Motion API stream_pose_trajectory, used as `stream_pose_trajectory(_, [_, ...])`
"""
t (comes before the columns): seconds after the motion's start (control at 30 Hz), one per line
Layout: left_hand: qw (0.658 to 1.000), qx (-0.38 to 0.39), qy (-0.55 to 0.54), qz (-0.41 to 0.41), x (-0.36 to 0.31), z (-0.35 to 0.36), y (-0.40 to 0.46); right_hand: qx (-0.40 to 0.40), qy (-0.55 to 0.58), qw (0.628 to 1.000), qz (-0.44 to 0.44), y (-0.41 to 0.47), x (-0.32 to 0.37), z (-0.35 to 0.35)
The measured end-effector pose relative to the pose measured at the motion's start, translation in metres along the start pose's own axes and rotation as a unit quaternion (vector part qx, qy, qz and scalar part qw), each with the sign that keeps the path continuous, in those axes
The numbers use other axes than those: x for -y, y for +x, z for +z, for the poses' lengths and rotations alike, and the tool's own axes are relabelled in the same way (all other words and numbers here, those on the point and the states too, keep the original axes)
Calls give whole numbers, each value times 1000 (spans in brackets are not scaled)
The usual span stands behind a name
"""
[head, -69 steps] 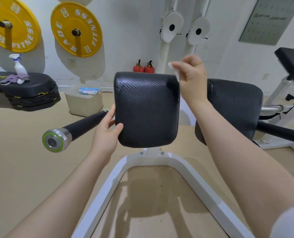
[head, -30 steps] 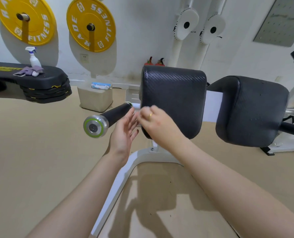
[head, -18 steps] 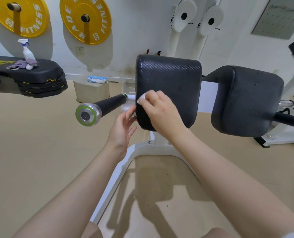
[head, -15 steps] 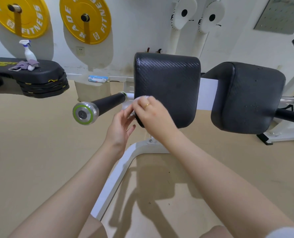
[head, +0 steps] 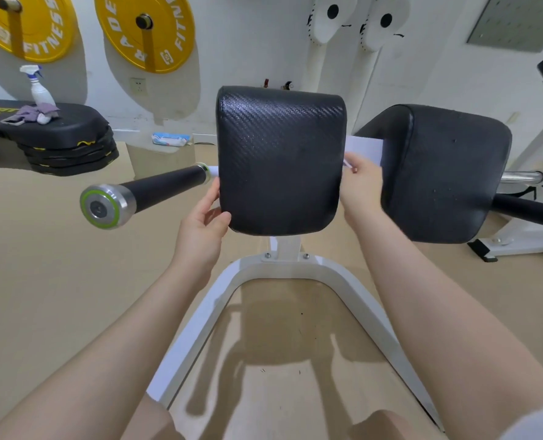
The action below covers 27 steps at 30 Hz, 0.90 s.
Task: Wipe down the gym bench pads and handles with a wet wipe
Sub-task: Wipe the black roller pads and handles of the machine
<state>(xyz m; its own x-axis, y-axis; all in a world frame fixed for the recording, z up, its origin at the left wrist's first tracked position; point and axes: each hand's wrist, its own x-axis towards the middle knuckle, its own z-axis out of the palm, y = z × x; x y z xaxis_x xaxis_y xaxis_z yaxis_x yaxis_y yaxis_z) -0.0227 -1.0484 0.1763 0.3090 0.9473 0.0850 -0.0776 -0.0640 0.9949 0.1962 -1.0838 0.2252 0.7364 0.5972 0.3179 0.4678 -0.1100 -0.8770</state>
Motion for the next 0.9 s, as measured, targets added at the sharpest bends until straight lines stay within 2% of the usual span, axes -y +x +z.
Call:
stream_pose_trajectory(0.1, [1000, -10, 13, 12, 3, 0, 2, 21, 56, 997, 55, -34, -21, -1])
stream_pose_trajectory(0.17, [999, -19, 16, 26, 2, 2, 3, 44, 159, 980, 110, -60, -32, -6])
stream_pose_trajectory(0.2, [999, -24, 17, 34, 2, 3, 2, 42, 232, 960, 148, -71, -35, -4])
stream_pose_trajectory(0.3, [998, -38, 18, 50, 2, 6, -1, 2, 413, 867, 278, -94, -35, 20])
stream_pose_trajectory(0.4, [998, -25, 16, 60, 5, 0, -1, 43, 514, 780, 354, -122, -19, 57])
stream_pose_trajectory(0.5, [999, 9, -11, 44, 12, -14, 2, 48, 601, 677, 421, -142, 5, 87])
stream_pose_trajectory(0.57, [1000, -25, -7, 11, 20, -27, -3, 72, 609, 662, 432, -151, 16, 97])
stream_pose_trajectory(0.63, [998, -55, 23, -22, 27, -41, -11, 144, 575, 684, 425, -161, 21, 100])
stream_pose_trajectory(0.7, [995, -58, 7, -77, 29, -56, -14, 202, 497, 739, 409, -167, 23, 98])
stream_pose_trajectory(0.8, [984, -70, -47, -155, 17, -83, -13, 216, 405, 810, 364, -158, 34, 83])
stream_pose_trajectory(0.9, [973, -61, -80, -207, -16, -98, -7, 232, 272, 900, 248, -135, 60, 63])
